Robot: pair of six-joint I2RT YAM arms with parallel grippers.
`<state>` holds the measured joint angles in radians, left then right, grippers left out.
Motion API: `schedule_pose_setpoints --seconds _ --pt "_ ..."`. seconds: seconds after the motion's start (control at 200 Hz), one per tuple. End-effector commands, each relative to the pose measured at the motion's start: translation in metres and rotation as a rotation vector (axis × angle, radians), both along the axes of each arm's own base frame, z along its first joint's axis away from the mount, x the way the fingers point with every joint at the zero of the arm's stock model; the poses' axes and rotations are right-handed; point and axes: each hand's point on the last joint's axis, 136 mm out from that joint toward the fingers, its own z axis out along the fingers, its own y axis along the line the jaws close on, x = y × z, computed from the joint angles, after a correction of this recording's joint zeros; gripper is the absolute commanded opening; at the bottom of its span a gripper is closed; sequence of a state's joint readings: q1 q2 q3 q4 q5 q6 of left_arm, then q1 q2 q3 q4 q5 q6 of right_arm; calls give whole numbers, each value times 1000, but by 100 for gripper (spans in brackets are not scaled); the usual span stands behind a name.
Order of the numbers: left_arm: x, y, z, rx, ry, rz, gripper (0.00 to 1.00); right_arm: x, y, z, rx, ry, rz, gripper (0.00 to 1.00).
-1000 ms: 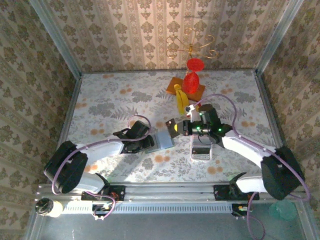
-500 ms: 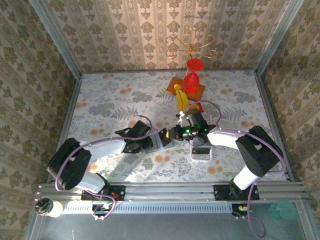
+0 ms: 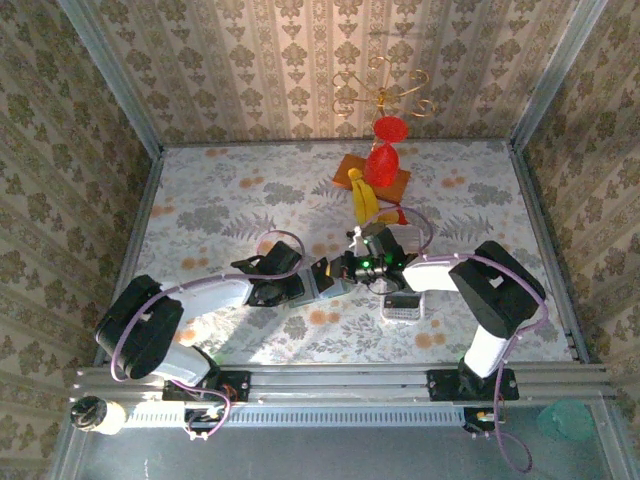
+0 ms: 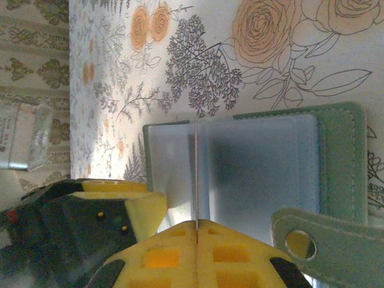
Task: Put the credit cards into the card holder
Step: Insert the credit card into the card slot.
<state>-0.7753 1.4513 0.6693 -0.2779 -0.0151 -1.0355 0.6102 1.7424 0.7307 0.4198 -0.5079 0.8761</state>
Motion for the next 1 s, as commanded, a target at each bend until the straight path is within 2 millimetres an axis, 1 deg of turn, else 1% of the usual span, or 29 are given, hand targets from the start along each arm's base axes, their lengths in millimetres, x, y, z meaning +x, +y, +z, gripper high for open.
schedule_pose_setpoints --seconds 0.0,0.145,0.55,0.835,0.995 --pt "-17 5 -18 35 79 -8 37 10 8 2 27 -19 -42 0" --pt "-19 6 -19 34 81 -2 36 10 10 -5 22 -18 -50 0" --pt "-18 4 -21 20 78 8 32 6 4 -21 -4 9 -77 0" --pt "-22 6 -23 20 85 15 29 -3 -8 -37 -44 36 -107 0" --pt "-24 9 -23 19 84 25 29 -6 -15 -39 -58 41 -137 0"
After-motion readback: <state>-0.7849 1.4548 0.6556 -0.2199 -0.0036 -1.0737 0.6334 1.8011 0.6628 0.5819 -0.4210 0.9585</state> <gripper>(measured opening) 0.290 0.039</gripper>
